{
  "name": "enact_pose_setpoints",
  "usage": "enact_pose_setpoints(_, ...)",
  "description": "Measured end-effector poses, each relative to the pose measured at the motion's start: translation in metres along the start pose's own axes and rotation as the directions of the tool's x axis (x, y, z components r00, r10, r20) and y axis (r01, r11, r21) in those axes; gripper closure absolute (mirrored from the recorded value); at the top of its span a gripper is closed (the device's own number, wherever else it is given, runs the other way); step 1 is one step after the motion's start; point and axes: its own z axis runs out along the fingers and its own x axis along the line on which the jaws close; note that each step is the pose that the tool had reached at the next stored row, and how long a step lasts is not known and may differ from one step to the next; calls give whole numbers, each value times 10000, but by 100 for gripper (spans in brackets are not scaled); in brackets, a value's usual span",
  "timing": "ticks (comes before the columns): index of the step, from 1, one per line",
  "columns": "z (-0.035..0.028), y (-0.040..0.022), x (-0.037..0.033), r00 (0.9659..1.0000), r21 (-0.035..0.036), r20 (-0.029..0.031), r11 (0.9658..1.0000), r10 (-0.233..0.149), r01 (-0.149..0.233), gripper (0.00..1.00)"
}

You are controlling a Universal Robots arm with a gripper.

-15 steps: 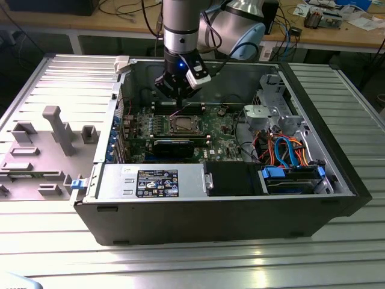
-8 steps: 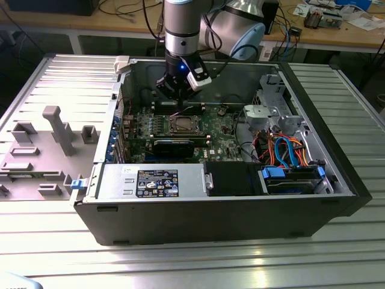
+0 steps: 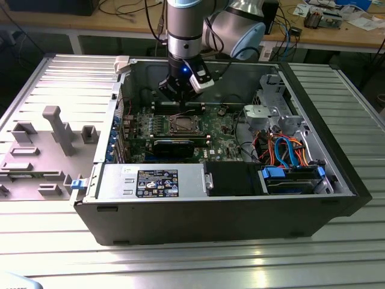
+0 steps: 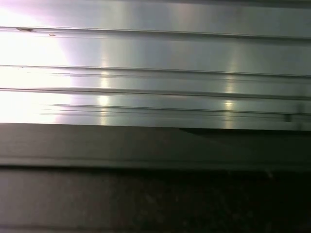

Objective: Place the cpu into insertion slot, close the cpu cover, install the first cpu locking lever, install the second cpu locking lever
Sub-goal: 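Install the first cpu locking lever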

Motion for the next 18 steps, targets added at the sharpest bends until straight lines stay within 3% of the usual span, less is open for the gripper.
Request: enact_pose_setpoints(18,103,-7,-170,10000,-12,-13,10000,-8,8,89)
